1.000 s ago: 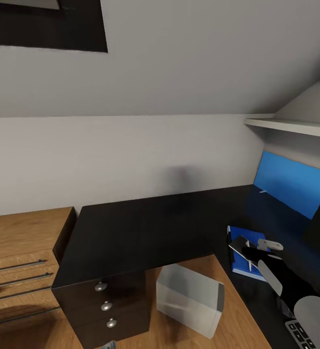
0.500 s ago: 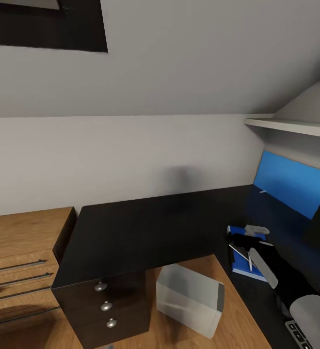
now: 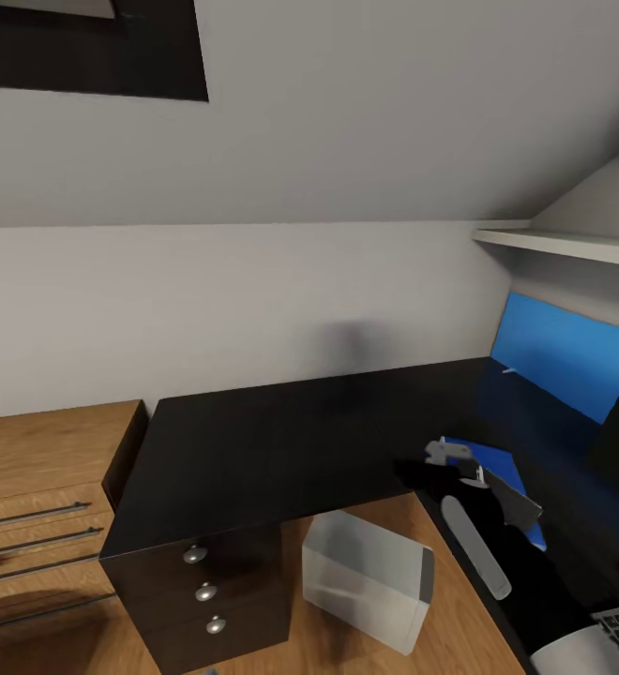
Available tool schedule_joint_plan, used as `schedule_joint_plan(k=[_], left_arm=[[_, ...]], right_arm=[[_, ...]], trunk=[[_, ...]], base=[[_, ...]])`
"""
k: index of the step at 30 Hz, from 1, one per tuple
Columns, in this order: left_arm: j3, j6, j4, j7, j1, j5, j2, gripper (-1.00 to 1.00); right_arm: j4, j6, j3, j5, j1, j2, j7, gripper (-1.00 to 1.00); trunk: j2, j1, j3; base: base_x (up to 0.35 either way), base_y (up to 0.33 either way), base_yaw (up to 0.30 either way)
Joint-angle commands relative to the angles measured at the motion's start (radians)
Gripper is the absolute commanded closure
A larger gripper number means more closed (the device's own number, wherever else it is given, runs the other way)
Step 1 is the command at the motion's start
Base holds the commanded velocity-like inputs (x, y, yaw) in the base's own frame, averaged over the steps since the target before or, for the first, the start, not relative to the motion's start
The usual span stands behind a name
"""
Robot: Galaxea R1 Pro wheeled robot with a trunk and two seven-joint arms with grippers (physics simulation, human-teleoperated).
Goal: In the bedroom, organize the workspace by keeping the computer under the desk, ensuring the monitor is on the desk, placing the keyboard on the desk next to the monitor, placing the mouse on the desk next to the keyboard, moving the folder from the swivel chair onto the desk next to the mouse, stacking the notebook on top of the folder with the pen on top of the notebook, and positioning the swivel chair next to the desk.
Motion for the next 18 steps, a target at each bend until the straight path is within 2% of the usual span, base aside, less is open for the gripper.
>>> schedule_joint_plan(k=[1, 6, 7, 9, 12, 18], left_arm=[[-0.005, -0.009, -0.001, 0.004, -0.002, 0.01, 0.001, -1.0], [-0.005, -0.009, -0.001, 0.005, -0.002, 0.01, 0.001, -1.0], [-0.004, -0.009, -0.001, 0.004, -0.002, 0.01, 0.001, -1.0], [-0.004, -0.009, -0.001, 0.004, -0.002, 0.01, 0.001, -1.0], [-0.002, -0.008, -0.001, 0.004, -0.002, 0.01, 0.002, -1.0], [0.002, -0.007, 0.01, 0.003, -0.002, 0.011, 0.002, -1.0]], right_arm=[[-0.005, 0.004, 0.003, -0.009, 0.0, 0.002, -0.011, -1.0], [-0.016, 0.011, 0.012, -0.007, 0.003, 0.011, -0.012, -1.0], [-0.015, 0.007, 0.077, -0.001, 0.003, 0.039, -0.063, -1.0], [-0.014, 0.003, 0.093, 0.0, 0.003, 0.044, -0.108, -1.0], [-0.013, 0.002, 0.116, -0.001, 0.003, 0.046, -0.134, -1.0], [-0.008, -0.024, 0.162, 0.0, 0.003, 0.047, -0.15, -1.0]], trunk=[[-0.001, 0.0, -0.001], [-0.001, 0.0, -0.001], [-0.001, 0.0, 0.0], [-0.001, 0.0, 0.002], [-0.001, 0.0, 0.005], [-0.001, 0.0, 0.012]], base=[[0.0, 0.0, 0.0], [-0.011, 0.0, 0.0], [-0.309, 0.0, 0.139], [-0.322, 0.0, 0.164], [-0.33, 0.0, 0.179], [-0.336, 0.0, 0.194]])
